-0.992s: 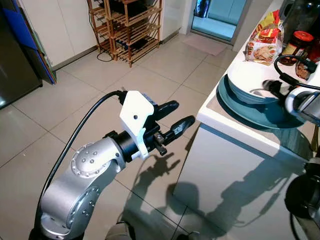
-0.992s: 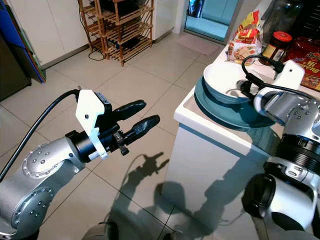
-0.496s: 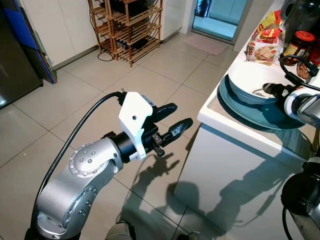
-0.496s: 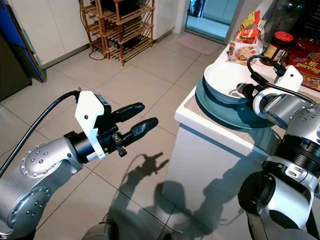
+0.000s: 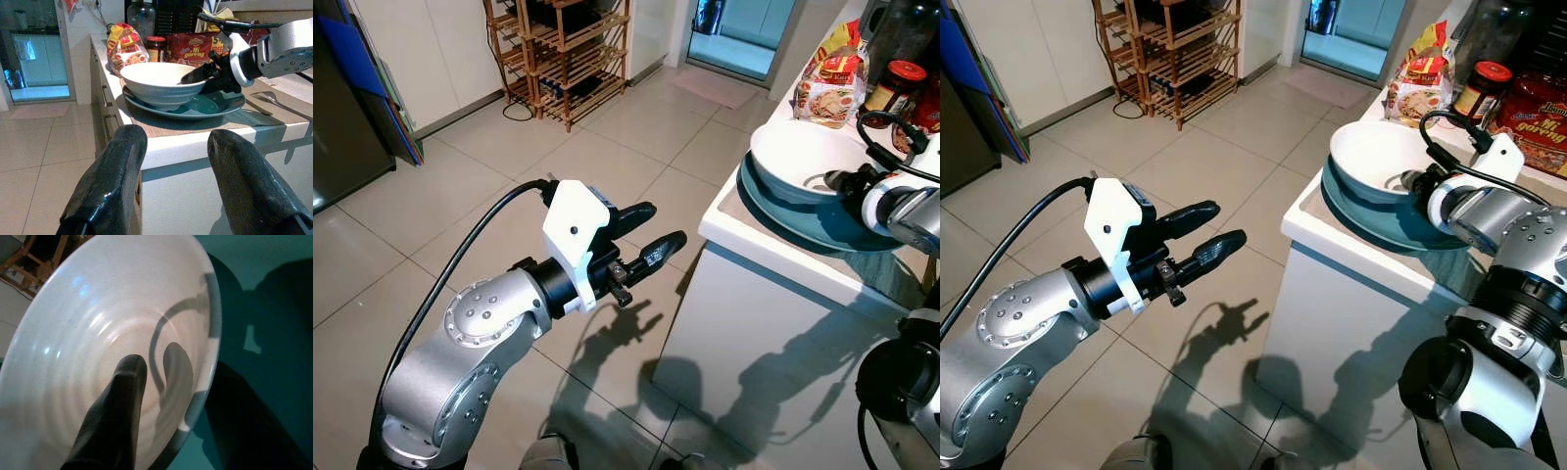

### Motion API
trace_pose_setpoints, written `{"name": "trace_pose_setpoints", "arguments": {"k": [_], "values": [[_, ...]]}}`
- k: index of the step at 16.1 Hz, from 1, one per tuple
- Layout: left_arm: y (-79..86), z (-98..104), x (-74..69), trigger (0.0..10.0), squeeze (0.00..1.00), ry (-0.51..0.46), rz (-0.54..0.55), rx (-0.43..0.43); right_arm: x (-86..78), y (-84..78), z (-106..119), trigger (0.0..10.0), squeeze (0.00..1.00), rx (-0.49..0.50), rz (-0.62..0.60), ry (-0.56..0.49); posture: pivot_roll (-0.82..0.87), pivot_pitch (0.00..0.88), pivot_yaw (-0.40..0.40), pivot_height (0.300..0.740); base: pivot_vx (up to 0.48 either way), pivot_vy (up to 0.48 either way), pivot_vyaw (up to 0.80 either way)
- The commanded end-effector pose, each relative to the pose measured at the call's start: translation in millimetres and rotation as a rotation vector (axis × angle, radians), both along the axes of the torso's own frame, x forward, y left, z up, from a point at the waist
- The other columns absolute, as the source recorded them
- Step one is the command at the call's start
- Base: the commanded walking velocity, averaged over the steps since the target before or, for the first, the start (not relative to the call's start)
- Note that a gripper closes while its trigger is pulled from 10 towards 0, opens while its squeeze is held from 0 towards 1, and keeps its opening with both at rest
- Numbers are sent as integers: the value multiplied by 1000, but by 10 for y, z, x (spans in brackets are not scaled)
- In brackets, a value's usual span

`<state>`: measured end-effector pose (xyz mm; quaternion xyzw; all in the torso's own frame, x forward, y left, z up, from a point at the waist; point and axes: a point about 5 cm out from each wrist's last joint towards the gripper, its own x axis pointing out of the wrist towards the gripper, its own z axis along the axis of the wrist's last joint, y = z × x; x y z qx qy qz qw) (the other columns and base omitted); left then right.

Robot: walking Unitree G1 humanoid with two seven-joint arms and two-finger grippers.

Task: Setting the table

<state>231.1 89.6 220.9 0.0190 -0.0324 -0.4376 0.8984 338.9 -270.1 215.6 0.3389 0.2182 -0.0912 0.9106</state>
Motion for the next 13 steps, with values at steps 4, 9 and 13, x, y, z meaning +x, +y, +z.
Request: {"name": "trace_pose_setpoints", "arguments": {"k": [4, 9, 13], "values": [[-14, 20, -6, 10000, 0, -13, -7, 5, -24, 15, 110, 0, 0, -4, -10, -39, 5, 39, -59, 740, 0, 0, 0], [-9, 24, 16, 10000, 0, -18, 8, -1, -44, 20, 162, 0, 0, 5, -25, -63, 2, 39, -59, 740, 0, 0, 0], [20, 16, 35, 10000, 0, -29, 49, 1, -59, 40, 190, 0, 0, 16, -27, -81, 1, 42, -59, 740, 0, 0, 0]]}}
